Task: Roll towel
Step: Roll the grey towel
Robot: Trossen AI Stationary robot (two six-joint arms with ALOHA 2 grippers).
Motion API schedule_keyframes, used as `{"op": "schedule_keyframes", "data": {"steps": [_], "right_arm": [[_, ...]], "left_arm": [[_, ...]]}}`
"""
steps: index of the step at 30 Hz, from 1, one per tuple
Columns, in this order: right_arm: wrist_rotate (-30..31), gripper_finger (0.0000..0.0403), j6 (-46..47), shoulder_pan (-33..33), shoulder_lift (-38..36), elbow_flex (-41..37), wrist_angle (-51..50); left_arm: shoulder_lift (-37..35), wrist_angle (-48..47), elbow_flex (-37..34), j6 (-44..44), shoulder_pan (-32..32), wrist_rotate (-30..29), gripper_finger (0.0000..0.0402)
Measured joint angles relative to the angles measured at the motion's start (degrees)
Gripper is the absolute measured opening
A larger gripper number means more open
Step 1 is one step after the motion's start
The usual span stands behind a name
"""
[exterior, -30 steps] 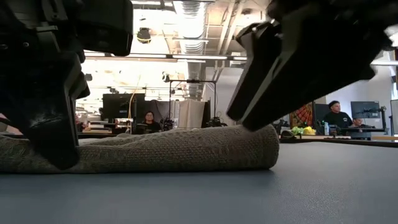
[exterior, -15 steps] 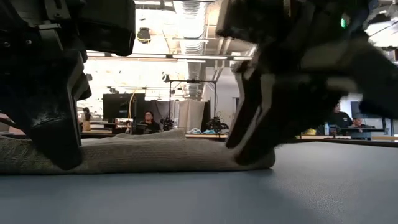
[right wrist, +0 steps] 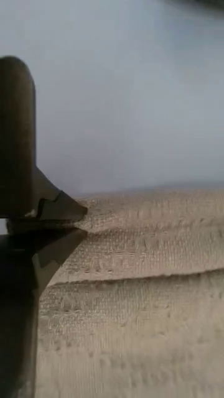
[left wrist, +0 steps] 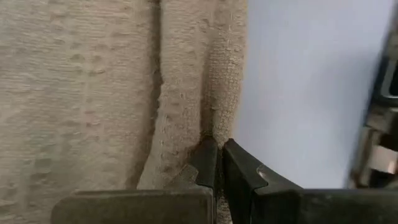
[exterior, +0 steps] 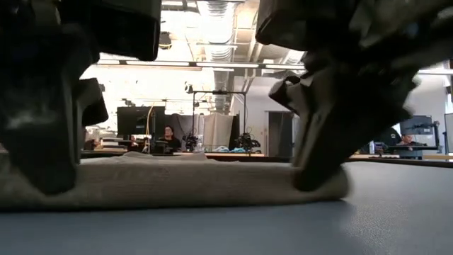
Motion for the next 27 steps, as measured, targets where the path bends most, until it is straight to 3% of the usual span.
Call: {"op": "schedule_keyframes", "data": {"steps": [7, 10, 19, 23, 27], "right_arm": [[-23.14, 0.0027, 9.74, -4.98, -4.19, -0.19, 1.53], [-30.39, 0.0027, 13.25, -7.02, -4.24, -0.18, 1.96], [-31.88, 0.0034, 19.88, -7.85, 0.19, -0.14, 1.69], [-31.80, 0.0031, 21.98, -8.12, 1.63, -0.02, 3.24], [-31.13, 0.0032, 23.50, -9.19, 1.72, -0.07, 3.29]], "left_arm": [[-0.90, 5.95, 0.11, 0.91, 0.28, 11.04, 0.0000], [-0.92, 9.29, 0.11, 1.03, 1.04, 16.22, 0.0000], [-0.42, 8.86, -1.15, -1.76, 3.96, 20.52, 0.0000], [-0.44, 11.77, -5.47, -6.98, 5.04, 24.68, 0.0000], [-0.73, 17.89, -10.29, -11.72, 5.33, 24.67, 0.0002]]}}
